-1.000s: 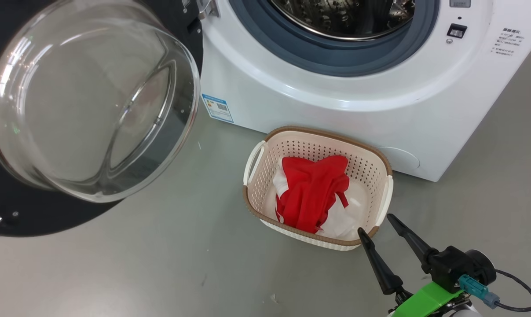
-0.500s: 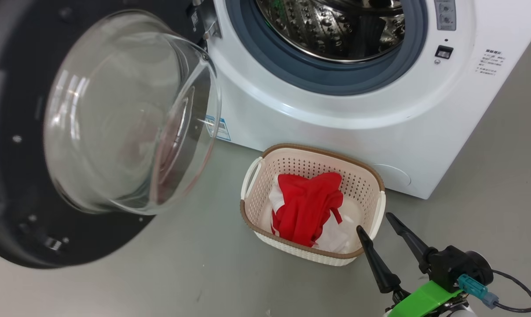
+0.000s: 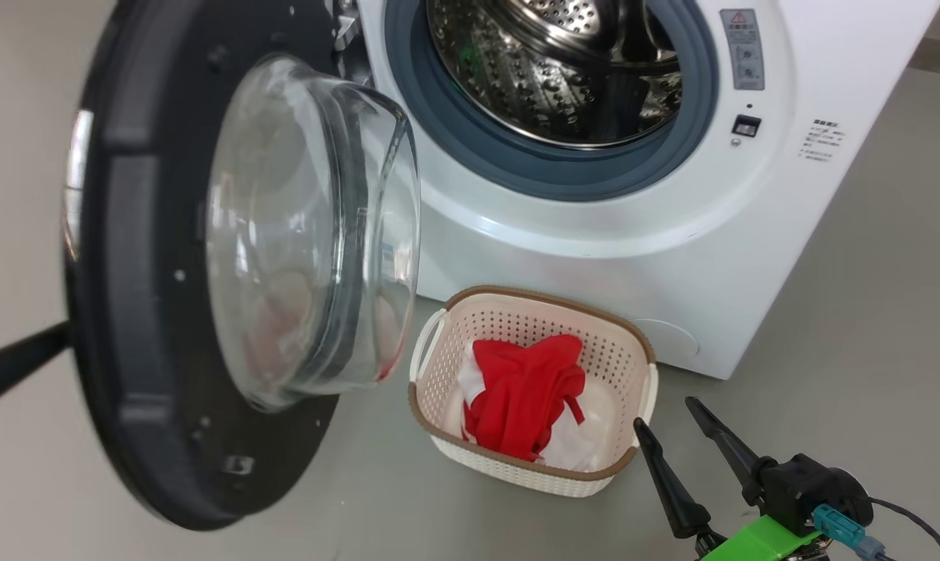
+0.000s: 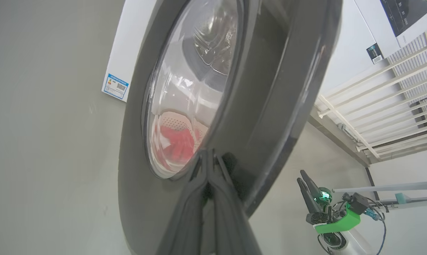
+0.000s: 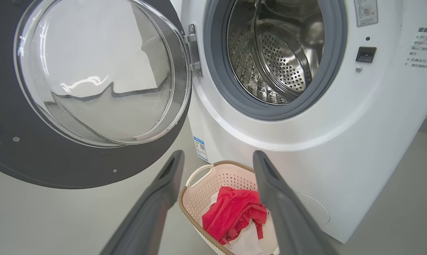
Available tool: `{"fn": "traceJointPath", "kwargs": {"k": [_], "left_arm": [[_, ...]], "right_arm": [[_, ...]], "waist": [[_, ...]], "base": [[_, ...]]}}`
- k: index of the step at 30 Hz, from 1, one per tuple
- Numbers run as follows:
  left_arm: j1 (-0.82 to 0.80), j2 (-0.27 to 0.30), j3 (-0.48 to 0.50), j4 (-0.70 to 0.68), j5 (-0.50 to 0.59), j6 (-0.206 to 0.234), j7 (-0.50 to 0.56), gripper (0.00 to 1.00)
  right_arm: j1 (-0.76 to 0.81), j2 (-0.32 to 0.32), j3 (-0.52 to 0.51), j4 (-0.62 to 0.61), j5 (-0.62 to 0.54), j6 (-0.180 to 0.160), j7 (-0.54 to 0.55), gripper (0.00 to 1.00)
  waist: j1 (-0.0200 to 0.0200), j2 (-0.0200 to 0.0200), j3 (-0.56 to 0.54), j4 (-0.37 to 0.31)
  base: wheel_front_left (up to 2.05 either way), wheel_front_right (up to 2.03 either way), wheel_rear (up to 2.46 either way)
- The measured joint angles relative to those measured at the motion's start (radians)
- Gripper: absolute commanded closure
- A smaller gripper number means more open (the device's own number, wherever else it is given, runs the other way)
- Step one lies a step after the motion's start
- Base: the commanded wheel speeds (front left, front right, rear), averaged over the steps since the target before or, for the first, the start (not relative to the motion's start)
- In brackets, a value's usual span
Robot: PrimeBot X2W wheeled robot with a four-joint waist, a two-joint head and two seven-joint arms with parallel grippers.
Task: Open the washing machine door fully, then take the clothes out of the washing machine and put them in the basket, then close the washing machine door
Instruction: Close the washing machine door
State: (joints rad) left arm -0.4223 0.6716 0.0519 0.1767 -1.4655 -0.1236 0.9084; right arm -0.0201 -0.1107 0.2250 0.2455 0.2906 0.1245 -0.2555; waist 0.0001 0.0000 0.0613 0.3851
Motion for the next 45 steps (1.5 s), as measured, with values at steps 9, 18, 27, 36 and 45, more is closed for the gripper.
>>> {"fn": "traceJointPath", "kwargs": {"k": [9,18,27,36,45], "left_arm": [[0.024,-0.043,-0.071,-0.134,-0.004,0.0,-0.08,1.0],[0.022,-0.121,-0.212,-0.189,0.058,0.0,-0.236,1.0],[-0.04,-0.194,-0.361,-0.182,0.121,0.0,-0.421,1.0],[-0.136,-0.278,-0.454,-0.039,0.154,0.0,-0.622,1.0],[-0.251,-0.325,-0.572,0.063,0.189,0.0,-0.776,1.0]], "right_arm": [[0.001,0.013,-0.007,-0.004,0.0,0.0,0.0,0.0],[0.027,0.022,-0.011,-0.006,0.0,0.0,0.0,0.0],[0.027,0.025,-0.013,-0.011,0.0,0.0,0.0,0.0],[0.026,0.027,-0.024,-0.016,0.0,0.0,0.0,0.0],[-0.002,0.027,-0.032,-0.02,0.0,0.0,0.0,0.0]], "waist": [[0.0,0.0,-0.017,-0.041],[-0.0001,0.0,-0.038,-0.098],[-0.0001,0.0,-0.032,-0.153],[-0.0001,0.0,0.0,-0.192],[-0.0001,0.0,0.041,-0.222]], "base": [[0.0,0.0,0.0],[0.0,0.0,0.0],[0.0,0.0,0.0],[0.0,0.0,0.0],[0.0,0.0,0.0]]}}
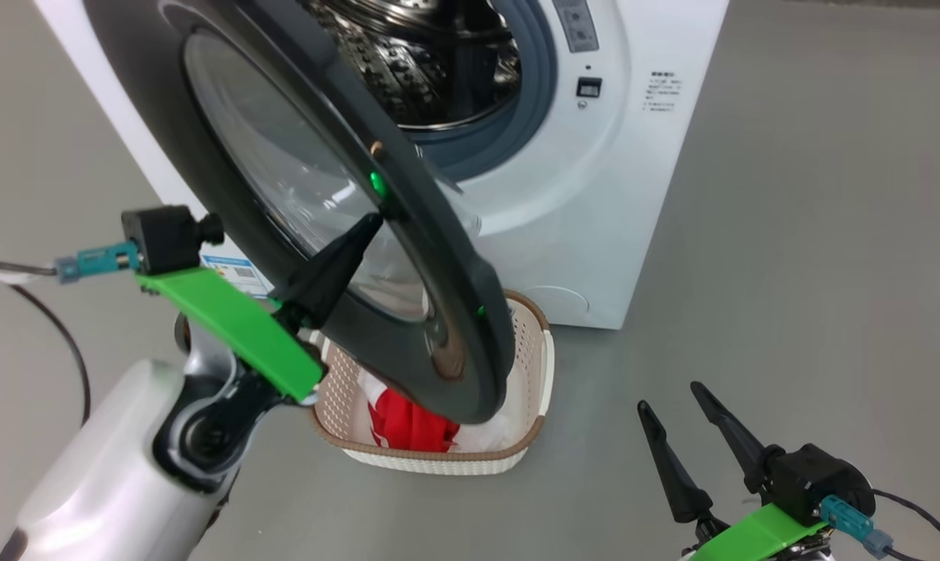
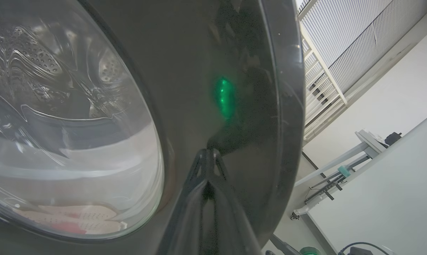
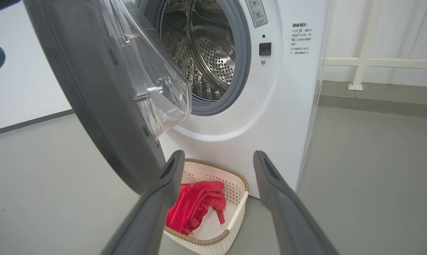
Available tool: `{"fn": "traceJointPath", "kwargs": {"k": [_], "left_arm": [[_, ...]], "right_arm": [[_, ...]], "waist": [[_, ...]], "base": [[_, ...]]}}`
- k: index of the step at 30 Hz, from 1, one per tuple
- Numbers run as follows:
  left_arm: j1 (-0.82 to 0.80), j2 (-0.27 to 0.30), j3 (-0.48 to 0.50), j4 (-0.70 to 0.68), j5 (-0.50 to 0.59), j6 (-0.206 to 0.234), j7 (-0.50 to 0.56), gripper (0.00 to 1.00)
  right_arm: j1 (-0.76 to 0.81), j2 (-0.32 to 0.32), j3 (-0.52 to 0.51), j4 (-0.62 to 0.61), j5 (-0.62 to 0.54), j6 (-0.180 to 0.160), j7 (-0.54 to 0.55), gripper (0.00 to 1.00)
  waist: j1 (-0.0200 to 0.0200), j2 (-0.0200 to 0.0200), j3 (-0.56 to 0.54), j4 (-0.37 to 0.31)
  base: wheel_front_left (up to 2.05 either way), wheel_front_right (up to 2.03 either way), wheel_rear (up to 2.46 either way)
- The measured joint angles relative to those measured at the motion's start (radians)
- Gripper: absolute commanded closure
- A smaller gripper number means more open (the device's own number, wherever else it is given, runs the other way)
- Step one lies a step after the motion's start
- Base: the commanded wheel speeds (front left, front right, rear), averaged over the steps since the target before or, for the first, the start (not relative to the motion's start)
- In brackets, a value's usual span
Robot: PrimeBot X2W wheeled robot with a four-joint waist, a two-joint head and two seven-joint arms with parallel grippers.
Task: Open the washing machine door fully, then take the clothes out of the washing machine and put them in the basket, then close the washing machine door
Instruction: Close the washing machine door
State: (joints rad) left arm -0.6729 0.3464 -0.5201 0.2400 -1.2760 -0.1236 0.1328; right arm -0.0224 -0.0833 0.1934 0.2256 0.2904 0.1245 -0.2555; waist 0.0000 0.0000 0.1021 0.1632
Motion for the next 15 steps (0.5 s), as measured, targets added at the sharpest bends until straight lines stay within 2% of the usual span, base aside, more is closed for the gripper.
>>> {"fn": "traceJointPath", "kwargs": {"k": [7,15], "left_arm": [[-0.092,-0.027,-0.074,0.076,0.02,0.0,-0.127,1.0],[-0.221,-0.063,-0.138,0.201,0.017,0.0,-0.22,1.0]], "right_arm": [[-0.016,0.006,-0.011,-0.002,-0.001,0.0,0.0,0.0],[-0.048,0.016,-0.019,-0.01,-0.005,0.0,0.0,0.0]], "waist": [[0.0,0.0,0.034,-0.025],[0.0,0.0,0.077,-0.056]], "base": [[0.0,0.0,0.0],[0.0,0.0,0.0]]}}
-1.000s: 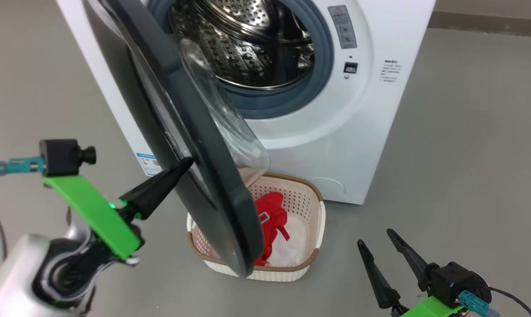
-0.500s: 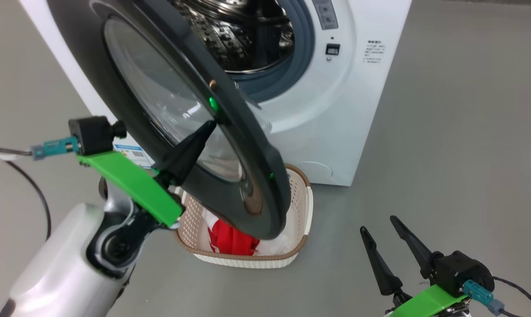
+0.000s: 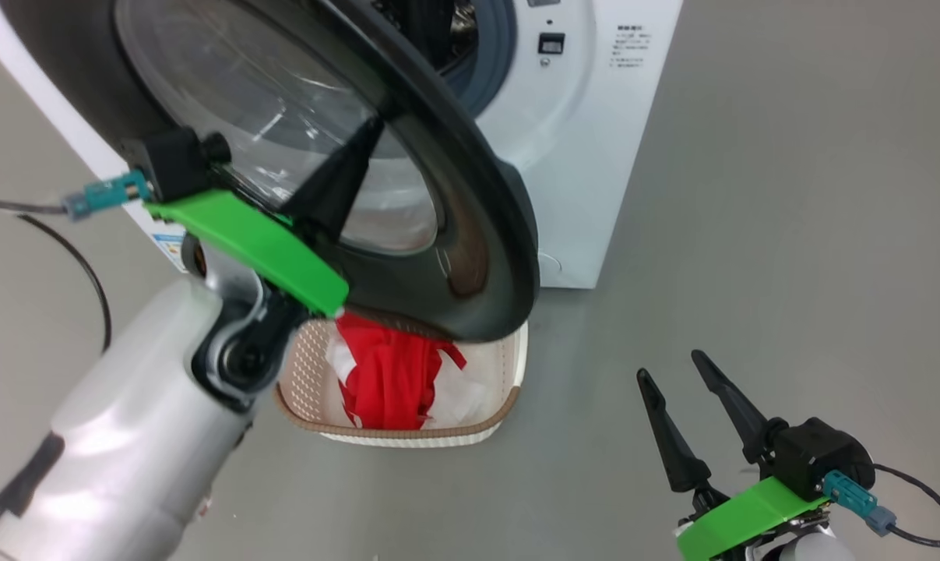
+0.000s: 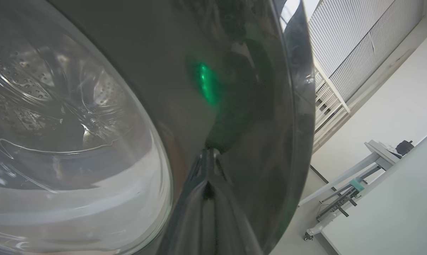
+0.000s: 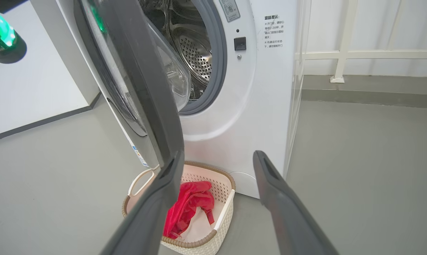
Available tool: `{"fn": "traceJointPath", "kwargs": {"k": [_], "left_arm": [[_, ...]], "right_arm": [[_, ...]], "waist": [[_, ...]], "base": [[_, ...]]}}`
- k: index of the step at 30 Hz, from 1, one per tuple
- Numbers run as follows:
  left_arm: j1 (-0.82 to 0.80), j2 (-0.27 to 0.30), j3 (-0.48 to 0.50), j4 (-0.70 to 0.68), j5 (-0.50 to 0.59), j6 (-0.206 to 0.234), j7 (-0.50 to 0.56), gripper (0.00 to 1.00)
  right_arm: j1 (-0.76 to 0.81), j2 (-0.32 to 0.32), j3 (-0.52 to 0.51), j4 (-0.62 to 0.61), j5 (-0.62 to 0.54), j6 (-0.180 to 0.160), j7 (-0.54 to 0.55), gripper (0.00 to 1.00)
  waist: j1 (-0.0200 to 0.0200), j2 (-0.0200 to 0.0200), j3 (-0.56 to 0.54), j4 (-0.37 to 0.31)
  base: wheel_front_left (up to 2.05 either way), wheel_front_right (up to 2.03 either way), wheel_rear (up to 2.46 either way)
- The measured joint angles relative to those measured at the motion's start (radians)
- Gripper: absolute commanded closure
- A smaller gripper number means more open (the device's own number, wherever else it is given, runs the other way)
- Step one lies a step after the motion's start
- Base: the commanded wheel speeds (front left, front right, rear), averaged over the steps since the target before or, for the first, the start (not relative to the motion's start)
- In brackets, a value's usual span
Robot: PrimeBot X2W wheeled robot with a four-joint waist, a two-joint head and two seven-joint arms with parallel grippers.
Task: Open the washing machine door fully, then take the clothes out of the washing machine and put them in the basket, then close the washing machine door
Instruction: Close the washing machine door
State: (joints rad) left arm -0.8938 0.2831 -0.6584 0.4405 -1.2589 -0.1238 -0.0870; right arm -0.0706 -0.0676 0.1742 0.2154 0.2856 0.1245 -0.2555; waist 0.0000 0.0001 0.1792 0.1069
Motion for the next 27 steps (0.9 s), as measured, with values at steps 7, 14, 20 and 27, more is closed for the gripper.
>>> {"fn": "traceJointPath", "kwargs": {"k": [7,14,20,27], "left_arm": [[-0.119,-0.008,-0.058,0.122,-0.003,0.0,-0.087,1.0],[-0.178,-0.009,-0.078,0.183,-0.03,0.0,-0.14,1.0],[-0.224,-0.008,-0.09,0.222,-0.054,0.0,-0.156,1.0],[-0.281,-0.005,-0.086,0.271,-0.052,0.0,-0.163,1.0]], "right_arm": [[-0.037,0.006,-0.003,-0.007,-0.004,0.0,0.0,0.0],[-0.059,0.011,-0.003,-0.008,-0.004,0.0,0.0,0.0],[-0.061,0.012,-0.004,-0.011,-0.004,0.0,0.0,0.0],[-0.079,0.013,0.003,-0.013,0.01,0.0,0.0,0.0]], "waist": [[0.0,-0.0001,0.048,-0.04],[0.0,0.0,0.086,-0.08],[0.0,0.0,0.112,-0.113],[0.0,0.0,0.131,-0.146]], "base": [[0.0,0.0,0.0],[0.0,0.0,0.0],[0.0,0.0,0.0],[0.0,0.0,0.0]]}}
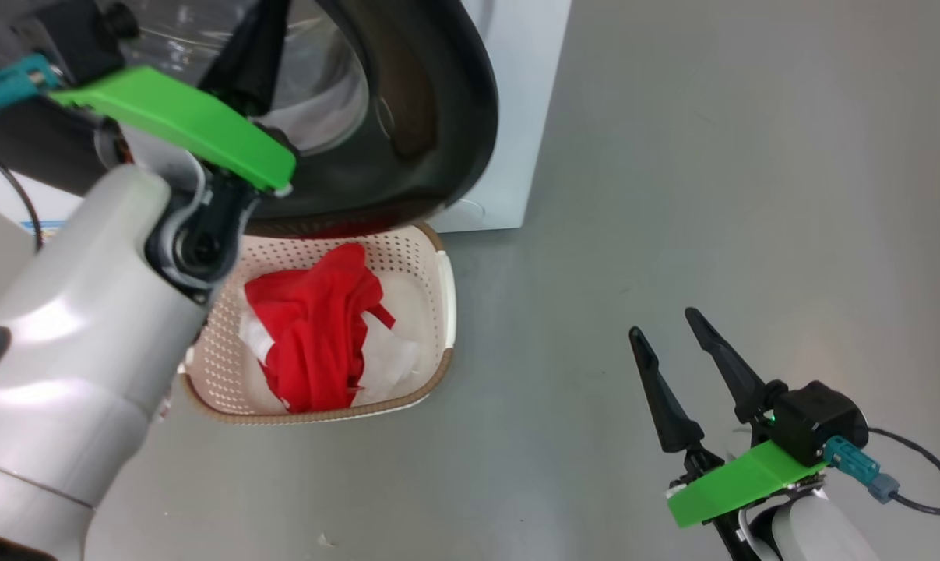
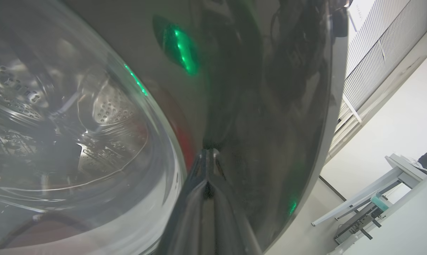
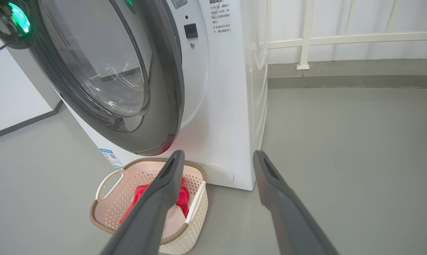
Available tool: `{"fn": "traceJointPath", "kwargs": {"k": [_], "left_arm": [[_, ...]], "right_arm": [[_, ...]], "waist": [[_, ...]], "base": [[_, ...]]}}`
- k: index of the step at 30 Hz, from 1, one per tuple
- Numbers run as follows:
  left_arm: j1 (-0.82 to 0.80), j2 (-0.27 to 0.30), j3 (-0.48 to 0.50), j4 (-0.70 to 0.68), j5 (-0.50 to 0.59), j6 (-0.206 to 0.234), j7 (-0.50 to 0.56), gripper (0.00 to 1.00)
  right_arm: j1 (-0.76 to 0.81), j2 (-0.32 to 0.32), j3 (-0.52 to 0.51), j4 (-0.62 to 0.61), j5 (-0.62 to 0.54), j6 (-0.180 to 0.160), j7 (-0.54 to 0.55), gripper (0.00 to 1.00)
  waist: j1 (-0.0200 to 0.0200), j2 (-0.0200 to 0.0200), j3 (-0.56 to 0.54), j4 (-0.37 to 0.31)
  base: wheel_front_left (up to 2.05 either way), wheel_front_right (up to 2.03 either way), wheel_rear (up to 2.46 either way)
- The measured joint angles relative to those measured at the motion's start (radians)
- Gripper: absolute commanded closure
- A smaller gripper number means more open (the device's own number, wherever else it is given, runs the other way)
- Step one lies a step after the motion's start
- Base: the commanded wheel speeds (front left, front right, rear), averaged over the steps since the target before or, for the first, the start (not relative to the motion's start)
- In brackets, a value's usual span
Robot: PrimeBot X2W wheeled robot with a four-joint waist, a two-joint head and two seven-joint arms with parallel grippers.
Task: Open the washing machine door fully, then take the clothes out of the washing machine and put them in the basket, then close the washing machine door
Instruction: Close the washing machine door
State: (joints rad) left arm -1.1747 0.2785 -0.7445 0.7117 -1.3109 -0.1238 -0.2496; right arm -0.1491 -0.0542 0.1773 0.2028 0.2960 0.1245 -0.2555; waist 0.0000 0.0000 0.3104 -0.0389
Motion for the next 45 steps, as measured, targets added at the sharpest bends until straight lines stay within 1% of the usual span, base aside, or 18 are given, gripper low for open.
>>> {"fn": "traceJointPath", "kwargs": {"k": [4,9,20,23,26,31,33,35,36,39,43,44,45], "left_arm": [[-0.021,0.002,0.033,0.019,0.012,0.0,0.0,1.0],[-0.035,0.001,0.048,0.033,0.038,0.0,-0.004,1.0],[-0.025,-0.005,0.05,0.024,0.046,0.0,-0.004,1.0],[0.011,-0.009,0.063,0.002,0.046,-0.001,-0.004,1.0],[0.083,-0.007,0.093,-0.022,0.05,-0.001,-0.004,1.0],[0.218,-0.005,0.133,-0.059,0.098,-0.001,-0.004,1.0],[0.272,-0.005,0.147,-0.068,0.112,-0.001,-0.004,0.8],[0.325,-0.007,0.178,-0.079,0.124,-0.001,-0.004,0.7],[0.349,-0.007,0.191,-0.085,0.125,-0.001,-0.004,0.65],[0.418,-0.009,0.229,-0.105,0.159,-0.001,-0.004,0.62],[0.514,-0.011,0.284,-0.137,0.198,-0.001,-0.004,0.52],[0.538,-0.012,0.295,-0.145,0.21,-0.001,-0.004,0.47],[0.562,-0.015,0.307,-0.151,0.226,-0.001,-0.004,0.39]], "right_arm": [[-0.008,0.0,0.002,-0.003,0.012,0.0,0.0,0.0],[-0.015,0.0,0.002,-0.006,0.015,0.0,0.0,0.0],[-0.017,0.001,-0.011,-0.008,0.02,0.0,0.0,0.0],[-0.017,0.001,-0.02,-0.008,0.019,0.0,0.0,0.0],[-0.017,0.001,-0.025,-0.006,0.018,0.0,0.0,0.0],[-0.014,0.001,-0.036,-0.005,0.006,0.0,0.0,0.0],[-0.01,0.001,-0.04,-0.005,-0.001,0.0,0.0,0.0],[0.005,0.001,-0.044,-0.004,-0.008,0.0,0.0,0.0],[0.013,0.002,-0.048,-0.003,-0.008,0.0,0.0,0.0],[0.031,0.002,-0.061,-0.001,-0.012,0.0,0.0,0.0],[0.054,0.0,-0.071,-0.001,-0.015,0.0,0.0,0.0],[0.06,-0.001,-0.072,-0.001,-0.015,0.0,0.0,0.0],[0.067,-0.002,-0.073,-0.001,-0.015,0.0,0.0,0.0]], "waist": [[0.0,0.0,0.009,-0.017],[0.0,0.0,0.021,-0.031],[0.0,0.0,0.013,-0.025],[0.0,0.0,0.007,-0.013],[0.0,0.0,-0.007,-0.005],[0.0,0.0,-0.036,0.011],[0.0,0.0,-0.048,0.02],[0.0,0.0,-0.06,0.029],[0.0,0.0,-0.067,0.034],[-0.0001,0.0,-0.086,0.048],[0.0,0.0,-0.113,0.066],[0.0,0.0,-0.12,0.07],[0.0,0.0,-0.127,0.074]], "base": [[0.0,0.0,0.0],[0.0,0.0,0.0],[0.0,0.0,0.0],[0.0,0.0,0.0],[0.0,0.0,0.0],[0.0,0.0,0.0],[0.0,0.0,0.0],[0.0,0.0,0.0],[0.0,0.0,0.0],[0.0,0.0,0.0],[0.0,0.0,0.0],[0.0,0.0,0.0],[0.0,0.0,0.0]]}}
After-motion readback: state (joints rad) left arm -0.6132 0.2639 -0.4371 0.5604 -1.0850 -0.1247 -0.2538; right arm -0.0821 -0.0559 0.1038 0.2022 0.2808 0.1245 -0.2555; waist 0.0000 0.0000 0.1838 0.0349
